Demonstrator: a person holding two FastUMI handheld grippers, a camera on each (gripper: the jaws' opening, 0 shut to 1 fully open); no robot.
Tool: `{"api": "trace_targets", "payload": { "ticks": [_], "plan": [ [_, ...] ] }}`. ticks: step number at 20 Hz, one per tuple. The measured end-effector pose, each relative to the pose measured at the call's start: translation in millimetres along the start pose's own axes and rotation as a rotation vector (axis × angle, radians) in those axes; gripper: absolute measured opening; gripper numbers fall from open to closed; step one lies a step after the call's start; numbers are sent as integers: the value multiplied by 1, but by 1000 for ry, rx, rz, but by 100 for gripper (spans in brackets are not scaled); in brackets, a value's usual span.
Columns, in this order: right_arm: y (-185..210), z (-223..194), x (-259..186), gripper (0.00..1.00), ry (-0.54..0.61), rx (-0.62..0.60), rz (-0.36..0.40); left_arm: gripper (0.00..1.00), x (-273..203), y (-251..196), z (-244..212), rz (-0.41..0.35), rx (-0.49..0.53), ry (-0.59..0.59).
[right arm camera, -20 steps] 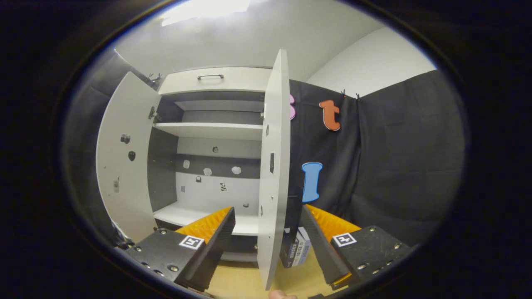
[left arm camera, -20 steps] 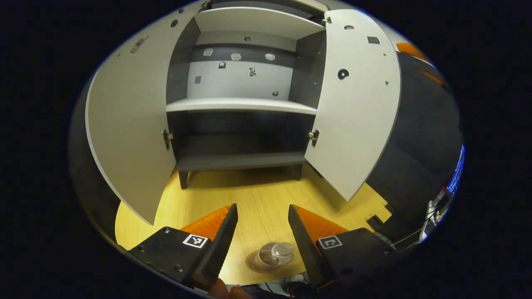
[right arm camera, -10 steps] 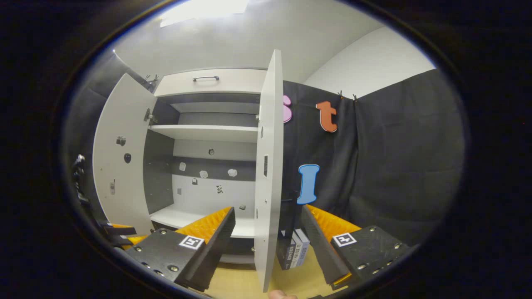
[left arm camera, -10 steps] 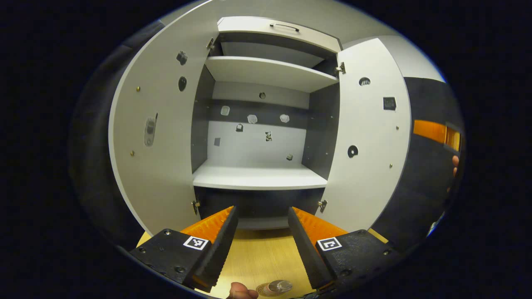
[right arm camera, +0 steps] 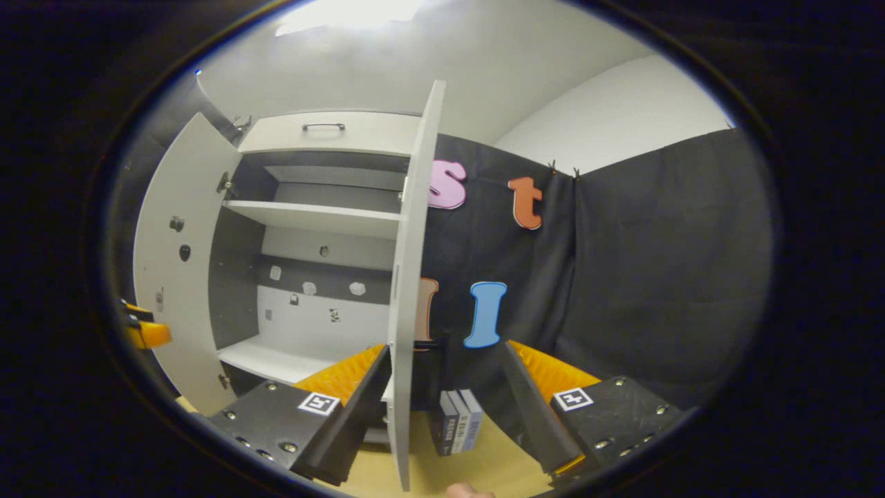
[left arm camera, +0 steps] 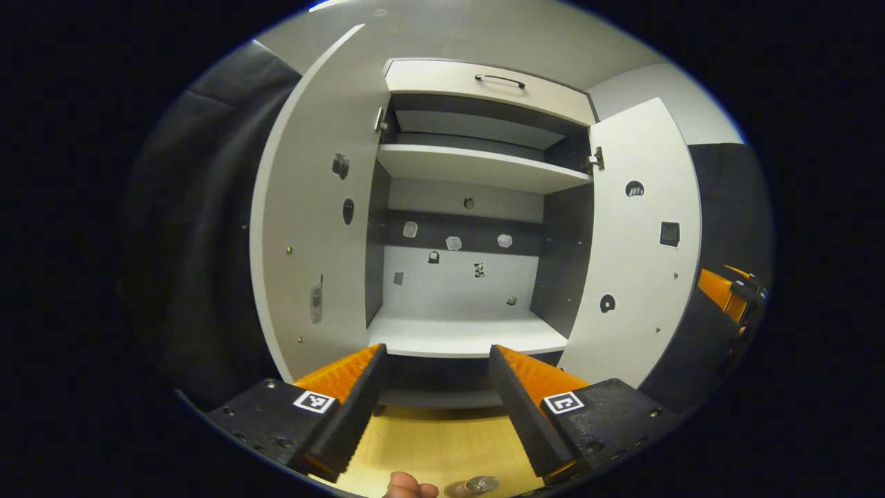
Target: Grasp the bottle in the cabinet with the left hand and place it on the coaster, then close the right door with the right hand and the left door with the left hand.
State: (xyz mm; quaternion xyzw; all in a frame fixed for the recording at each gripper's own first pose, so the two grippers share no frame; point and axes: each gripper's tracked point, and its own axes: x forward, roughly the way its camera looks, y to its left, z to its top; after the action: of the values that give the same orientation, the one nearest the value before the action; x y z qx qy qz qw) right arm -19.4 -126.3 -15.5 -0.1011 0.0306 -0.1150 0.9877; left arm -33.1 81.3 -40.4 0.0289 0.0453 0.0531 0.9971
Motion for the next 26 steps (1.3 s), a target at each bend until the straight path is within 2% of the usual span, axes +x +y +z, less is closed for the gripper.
{"api": "trace_targets", "payload": {
  "ticks": [1,2,3,4,6,8,14,16,17,20,22,26],
  "plan": [
    [-6,-1,3,97,1,-8,-13,95,-2,4,7,17,10,-12],
    [-12,-3,5,96,3,-15,-25,95,-5,7,13,31,15,-26],
    [-17,-5,9,97,7,-21,-34,89,-8,10,18,42,15,-34],
    [-20,-8,12,97,9,-27,-41,95,-10,12,22,51,10,-41],
    [-23,-11,18,93,12,-38,-50,95,-14,17,30,71,-2,-62],
    [-21,-15,23,97,16,-47,-45,95,-17,25,34,95,-8,-79],
    [-16,-19,31,96,6,-96,-42,95,-31,56,38,187,-8,-89],
    [-13,-18,31,96,1,-98,-30,95,-36,64,40,206,-15,-94],
    [-12,-19,32,93,4,-88,-19,95,-36,67,41,212,-18,-95],
    [-6,-25,32,96,36,4,25,95,-36,73,42,229,-20,-95],
    [-2,-28,33,93,45,49,37,95,-36,73,42,229,-23,-95],
    [14,-25,32,95,37,35,84,95,-36,75,41,228,-24,-94]
  ]
}}
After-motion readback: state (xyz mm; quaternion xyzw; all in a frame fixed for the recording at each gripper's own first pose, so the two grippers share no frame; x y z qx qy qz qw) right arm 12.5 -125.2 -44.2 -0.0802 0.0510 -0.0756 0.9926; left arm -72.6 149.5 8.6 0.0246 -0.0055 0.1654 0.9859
